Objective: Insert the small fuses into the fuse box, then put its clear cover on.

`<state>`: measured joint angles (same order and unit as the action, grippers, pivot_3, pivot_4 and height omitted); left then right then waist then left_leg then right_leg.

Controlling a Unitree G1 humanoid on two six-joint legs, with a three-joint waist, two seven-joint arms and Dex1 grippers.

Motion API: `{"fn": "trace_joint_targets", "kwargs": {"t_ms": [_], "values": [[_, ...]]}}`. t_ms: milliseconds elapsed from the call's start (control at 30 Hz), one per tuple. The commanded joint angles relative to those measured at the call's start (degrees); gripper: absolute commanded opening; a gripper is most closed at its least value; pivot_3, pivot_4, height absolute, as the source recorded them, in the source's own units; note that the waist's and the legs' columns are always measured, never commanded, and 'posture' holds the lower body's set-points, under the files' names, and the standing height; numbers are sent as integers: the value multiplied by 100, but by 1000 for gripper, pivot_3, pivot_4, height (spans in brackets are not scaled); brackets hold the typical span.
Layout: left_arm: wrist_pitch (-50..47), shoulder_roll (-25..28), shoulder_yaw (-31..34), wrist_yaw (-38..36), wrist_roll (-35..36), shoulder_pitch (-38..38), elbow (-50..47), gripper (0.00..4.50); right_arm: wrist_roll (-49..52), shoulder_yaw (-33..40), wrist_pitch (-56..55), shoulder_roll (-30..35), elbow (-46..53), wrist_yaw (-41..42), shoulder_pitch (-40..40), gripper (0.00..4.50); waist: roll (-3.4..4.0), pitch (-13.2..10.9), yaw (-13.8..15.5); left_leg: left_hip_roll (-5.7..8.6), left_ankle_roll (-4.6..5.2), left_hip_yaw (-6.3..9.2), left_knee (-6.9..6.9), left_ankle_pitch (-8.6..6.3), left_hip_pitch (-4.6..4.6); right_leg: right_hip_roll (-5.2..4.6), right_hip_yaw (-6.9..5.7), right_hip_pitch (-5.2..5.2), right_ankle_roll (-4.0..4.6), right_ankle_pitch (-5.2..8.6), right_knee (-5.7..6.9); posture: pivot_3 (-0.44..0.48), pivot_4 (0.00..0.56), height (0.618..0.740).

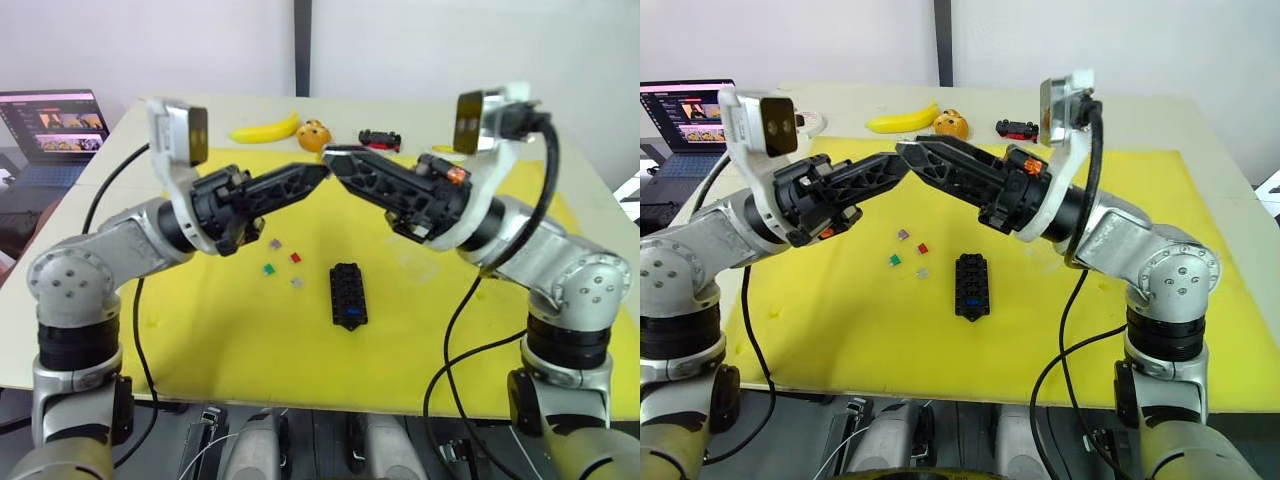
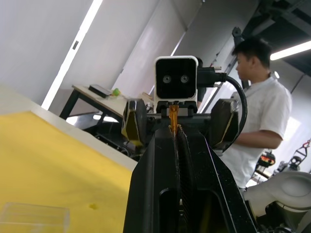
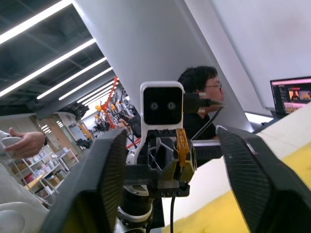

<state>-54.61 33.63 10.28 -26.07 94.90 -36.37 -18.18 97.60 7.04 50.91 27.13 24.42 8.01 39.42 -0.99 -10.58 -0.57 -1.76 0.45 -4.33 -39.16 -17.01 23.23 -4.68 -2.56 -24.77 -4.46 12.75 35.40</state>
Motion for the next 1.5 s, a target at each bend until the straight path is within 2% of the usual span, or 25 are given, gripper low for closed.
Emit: {"fn": "trace_joint_targets", "kwargs": {"t_ms": [33, 133, 233, 300, 1500], "values": [[114, 0, 84, -99, -49, -146, -51, 0, 117, 34, -188, 8, 171, -44, 23, 3327, 0, 0, 0, 0, 0, 0, 0, 0, 0, 0, 0, 0, 0, 0, 0, 0, 150, 737], [110, -8, 91, -141, -114, -140, -16, 0, 179, 25, -218, 43, 206, -41, -7, 3327, 0, 0, 1, 0, 0, 0, 0, 0, 0, 1, 0, 0, 0, 0, 0, 0, 150, 737], [117, -20, 98, -156, -144, -143, 7, 0, 174, 12, -222, 107, 232, -30, -41, 2605, 0, 0, 2, 0, 0, 0, 0, 0, 0, 1, 0, 0, 0, 0, 0, 0, 150, 737], [124, -33, 104, -168, -165, -153, 19, 0, 186, 10, -234, 131, 232, -27, -55, 1691, 0, 0, -1, 0, 0, 0, 0, 0, 0, 1, 0, 0, 0, 0, 0, 0, 150, 737], [118, -142, 84, -136, -280, -129, 20, 0, 214, -41, -278, 226, 164, 17, 32, 1691, 0, 0, 2, -1, 0, 0, 0, 0, 1, 2, 1, -2, -1, 0, 2, 0, 150, 737]]}}
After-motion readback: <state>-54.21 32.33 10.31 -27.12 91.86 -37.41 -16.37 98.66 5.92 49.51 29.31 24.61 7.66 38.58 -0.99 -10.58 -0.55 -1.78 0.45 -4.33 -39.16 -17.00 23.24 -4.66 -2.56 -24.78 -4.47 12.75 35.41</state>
